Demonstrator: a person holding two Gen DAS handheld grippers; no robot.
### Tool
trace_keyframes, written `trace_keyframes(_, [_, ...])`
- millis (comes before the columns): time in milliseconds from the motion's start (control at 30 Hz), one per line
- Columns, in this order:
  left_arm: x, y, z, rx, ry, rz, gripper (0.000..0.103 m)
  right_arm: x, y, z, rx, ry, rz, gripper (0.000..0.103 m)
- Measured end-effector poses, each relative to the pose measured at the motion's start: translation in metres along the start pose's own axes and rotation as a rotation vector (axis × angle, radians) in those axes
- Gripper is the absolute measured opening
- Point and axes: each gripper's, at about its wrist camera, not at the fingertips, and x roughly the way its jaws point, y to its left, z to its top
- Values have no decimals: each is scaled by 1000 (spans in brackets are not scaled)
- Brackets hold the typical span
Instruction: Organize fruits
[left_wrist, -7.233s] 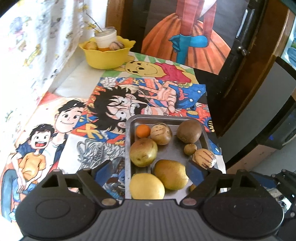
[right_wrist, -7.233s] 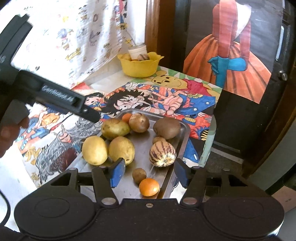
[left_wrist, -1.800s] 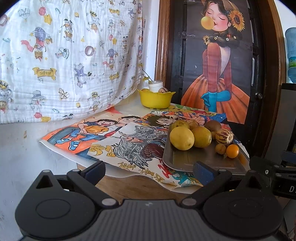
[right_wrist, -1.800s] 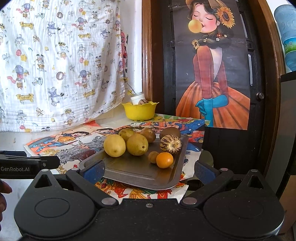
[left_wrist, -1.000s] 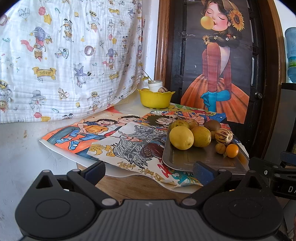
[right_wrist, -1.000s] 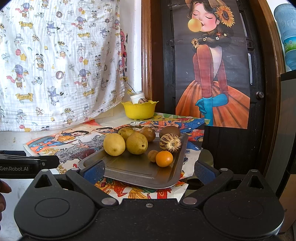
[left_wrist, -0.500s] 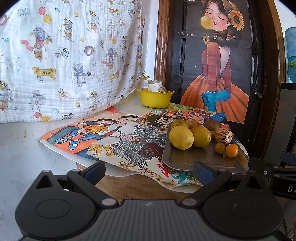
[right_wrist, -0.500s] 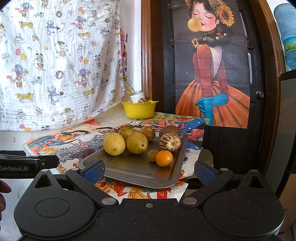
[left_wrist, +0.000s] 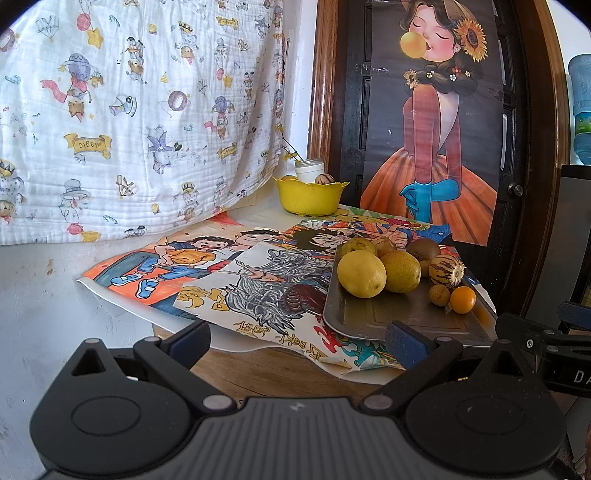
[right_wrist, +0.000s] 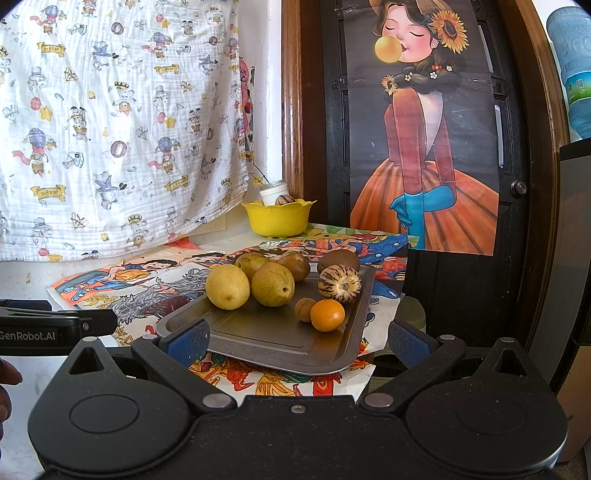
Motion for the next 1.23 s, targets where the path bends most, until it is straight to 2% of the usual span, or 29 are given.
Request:
trace_keyframes(767, [0,0,-1,-3,6,-2,103,0,0,1,0,2,0,102])
trace_keyframes(933, [2,-1,-2,-4,43,28,103,0,1,0,-1,4,1,102])
trace_keyframes(1233, [0,3,-1,-18,33,31,103,-2,0,-4,-2,6,1,102])
